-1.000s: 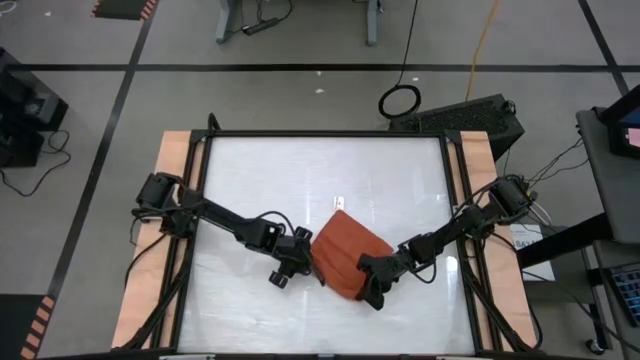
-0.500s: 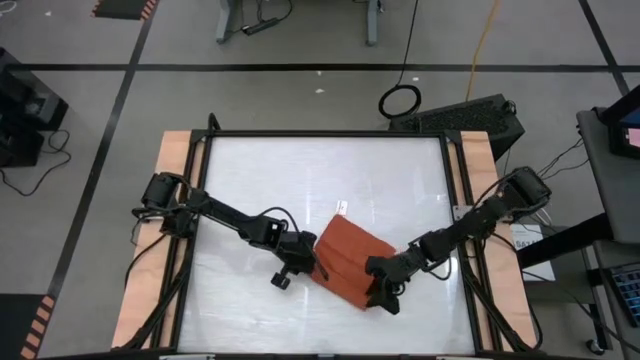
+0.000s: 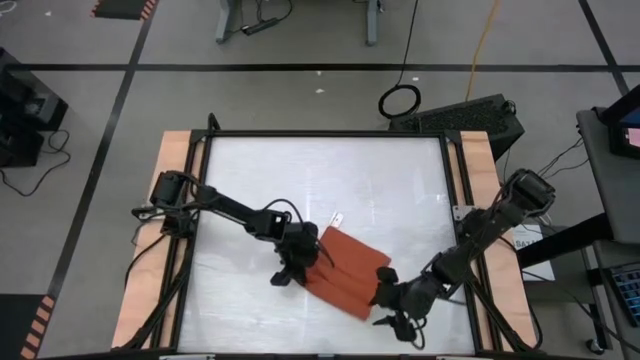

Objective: Roll towel
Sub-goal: Roll the orange towel

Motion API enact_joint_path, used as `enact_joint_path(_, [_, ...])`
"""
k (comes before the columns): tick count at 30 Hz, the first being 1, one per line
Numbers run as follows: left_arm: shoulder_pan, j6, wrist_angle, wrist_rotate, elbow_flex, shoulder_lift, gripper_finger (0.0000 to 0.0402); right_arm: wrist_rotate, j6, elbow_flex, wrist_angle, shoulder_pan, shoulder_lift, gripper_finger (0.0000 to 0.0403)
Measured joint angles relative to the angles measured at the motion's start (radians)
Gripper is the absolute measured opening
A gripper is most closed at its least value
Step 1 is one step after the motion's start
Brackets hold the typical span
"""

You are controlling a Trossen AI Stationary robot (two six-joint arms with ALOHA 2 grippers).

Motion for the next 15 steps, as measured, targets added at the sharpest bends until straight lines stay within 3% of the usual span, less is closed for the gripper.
enact_joint_path(7, [0.046,-0.193,0.139,0.17,0.002,0.054,0.0015,0.072,-0.116,0.168,-0.178,0.022,0.138,0.0226])
enact_joint_path(10, [0.059,-0.248,0.15,0.234,0.015,0.079,0.0015,0.085,-0.111,0.24,-0.266,0.025,0.203,0.0226])
enact_joint_path(15, [0.064,-0.309,0.154,0.333,0.057,0.12,0.0015,0.196,-0.032,0.365,-0.522,0.049,0.296,0.0226])
